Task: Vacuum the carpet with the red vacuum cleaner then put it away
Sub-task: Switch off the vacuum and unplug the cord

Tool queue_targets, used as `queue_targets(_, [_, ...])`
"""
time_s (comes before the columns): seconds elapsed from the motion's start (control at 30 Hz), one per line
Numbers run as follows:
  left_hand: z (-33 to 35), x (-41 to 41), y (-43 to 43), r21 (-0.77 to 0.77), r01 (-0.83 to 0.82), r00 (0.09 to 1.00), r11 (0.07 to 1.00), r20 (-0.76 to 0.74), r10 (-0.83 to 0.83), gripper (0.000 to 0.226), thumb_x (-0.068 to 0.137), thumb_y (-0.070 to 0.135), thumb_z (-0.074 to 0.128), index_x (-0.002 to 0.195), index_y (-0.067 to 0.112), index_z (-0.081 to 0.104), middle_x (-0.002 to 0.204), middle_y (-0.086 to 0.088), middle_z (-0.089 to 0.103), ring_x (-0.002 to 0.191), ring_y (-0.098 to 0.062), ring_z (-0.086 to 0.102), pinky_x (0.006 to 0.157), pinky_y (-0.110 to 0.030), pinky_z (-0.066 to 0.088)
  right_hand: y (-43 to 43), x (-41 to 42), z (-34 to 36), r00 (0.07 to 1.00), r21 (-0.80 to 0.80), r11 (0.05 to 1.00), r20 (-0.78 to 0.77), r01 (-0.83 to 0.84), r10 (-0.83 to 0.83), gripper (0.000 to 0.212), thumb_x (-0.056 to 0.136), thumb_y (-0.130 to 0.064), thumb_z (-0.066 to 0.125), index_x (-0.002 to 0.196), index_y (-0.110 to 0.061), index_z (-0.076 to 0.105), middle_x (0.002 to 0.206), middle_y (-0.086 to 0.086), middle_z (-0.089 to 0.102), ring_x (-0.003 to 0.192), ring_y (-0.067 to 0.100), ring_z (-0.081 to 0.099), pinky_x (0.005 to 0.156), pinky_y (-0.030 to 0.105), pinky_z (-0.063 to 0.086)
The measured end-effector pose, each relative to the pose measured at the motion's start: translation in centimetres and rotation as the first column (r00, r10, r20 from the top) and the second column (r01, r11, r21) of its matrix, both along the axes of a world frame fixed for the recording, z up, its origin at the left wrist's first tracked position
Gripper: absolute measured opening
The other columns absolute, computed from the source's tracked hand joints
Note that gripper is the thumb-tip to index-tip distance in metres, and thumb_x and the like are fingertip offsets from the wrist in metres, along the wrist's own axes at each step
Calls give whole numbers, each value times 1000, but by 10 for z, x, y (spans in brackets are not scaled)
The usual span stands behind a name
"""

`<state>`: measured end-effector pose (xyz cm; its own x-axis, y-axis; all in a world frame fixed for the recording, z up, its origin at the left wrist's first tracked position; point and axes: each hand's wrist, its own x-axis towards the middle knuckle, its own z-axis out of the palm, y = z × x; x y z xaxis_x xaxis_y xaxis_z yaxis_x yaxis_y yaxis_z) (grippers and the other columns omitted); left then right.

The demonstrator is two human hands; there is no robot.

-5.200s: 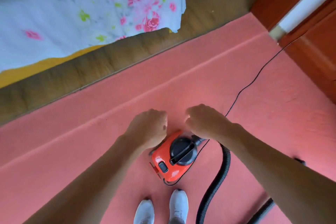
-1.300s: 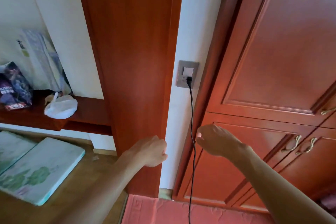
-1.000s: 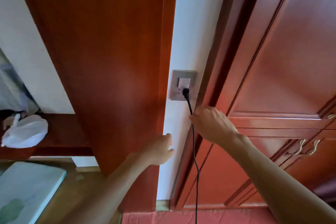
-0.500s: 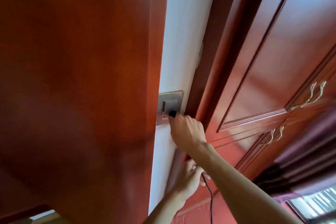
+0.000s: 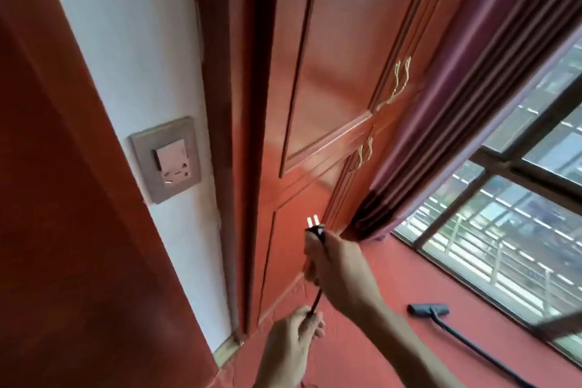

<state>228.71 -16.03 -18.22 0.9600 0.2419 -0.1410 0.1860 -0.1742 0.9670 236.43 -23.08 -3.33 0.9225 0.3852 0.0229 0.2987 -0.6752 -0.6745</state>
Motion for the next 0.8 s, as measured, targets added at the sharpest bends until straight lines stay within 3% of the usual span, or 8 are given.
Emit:
queue_targets(0.07, [9,4,-16,95,86,995,992,51,-91,29,93,53,54,77,30,63,66,12,68,59,0,61,65,-28,50,-43,5,4,991,226,970,-118,92,-67,35,102,-35,44,75,-17,59,60,3,69,58,21,68,68,46,55])
queue_targets(0.17, [26,8,-50,214,226,966,950,74,-247,35,93,53,58,68,29,52,59,6,55,55,-4,47,58,-31,41,-125,-7,13,964,489,835,-201,253,-174,32,104,-22,44,81,-4,57,52,5,57,57,31,67,63,44,55])
queue_targets(0.3, [37,3,-98,347,402,905,847,-8,-426,33,95,38,64,67,30,49,61,11,49,58,-2,45,55,-16,33,-213,-51,22,887,744,484,-370,461,-276,32,97,-32,44,84,-4,55,55,1,32,47,18,48,56,29,48])
queue_targets(0.37, [41,-3,-126,351,442,886,825,-29,-463,21,95,32,66,76,27,59,67,12,54,62,-1,47,56,-14,35,-256,-78,20,848,779,340,-450,527,-281,31,100,-28,41,85,-5,54,53,-2,31,43,10,39,51,23,48])
queue_targets(0.47, [47,-8,-171,373,439,890,818,-52,-454,5,95,21,65,92,20,69,89,9,66,82,-8,59,67,-14,44,-317,-114,4,795,779,208,-518,591,-316,30,102,-27,41,85,-7,55,52,-4,32,44,11,36,54,25,53])
queue_targets(0.6, [59,-17,-241,449,418,890,790,-26,-456,8,95,16,63,97,18,71,100,5,69,93,-15,63,82,-29,51,-392,-162,-11,682,747,9,-601,664,-418,26,99,-29,47,83,-10,57,56,-3,37,50,11,37,60,29,49])
queue_targets(0.7, [72,-25,-287,545,480,843,688,-69,-533,16,99,24,57,100,14,70,105,1,67,99,-20,61,84,-35,49,-450,-196,-12,558,683,-167,-692,711,-458,26,101,-31,46,82,-14,53,56,-4,38,45,10,42,52,27,56])
queue_targets(0.8, [94,-27,-332,543,516,811,663,-58,-583,22,99,28,56,93,12,70,99,-3,70,95,-23,63,83,-38,50,-508,-219,-22,546,661,-336,-747,671,-379,26,96,-36,55,76,-19,52,57,-3,40,42,12,45,51,24,57])
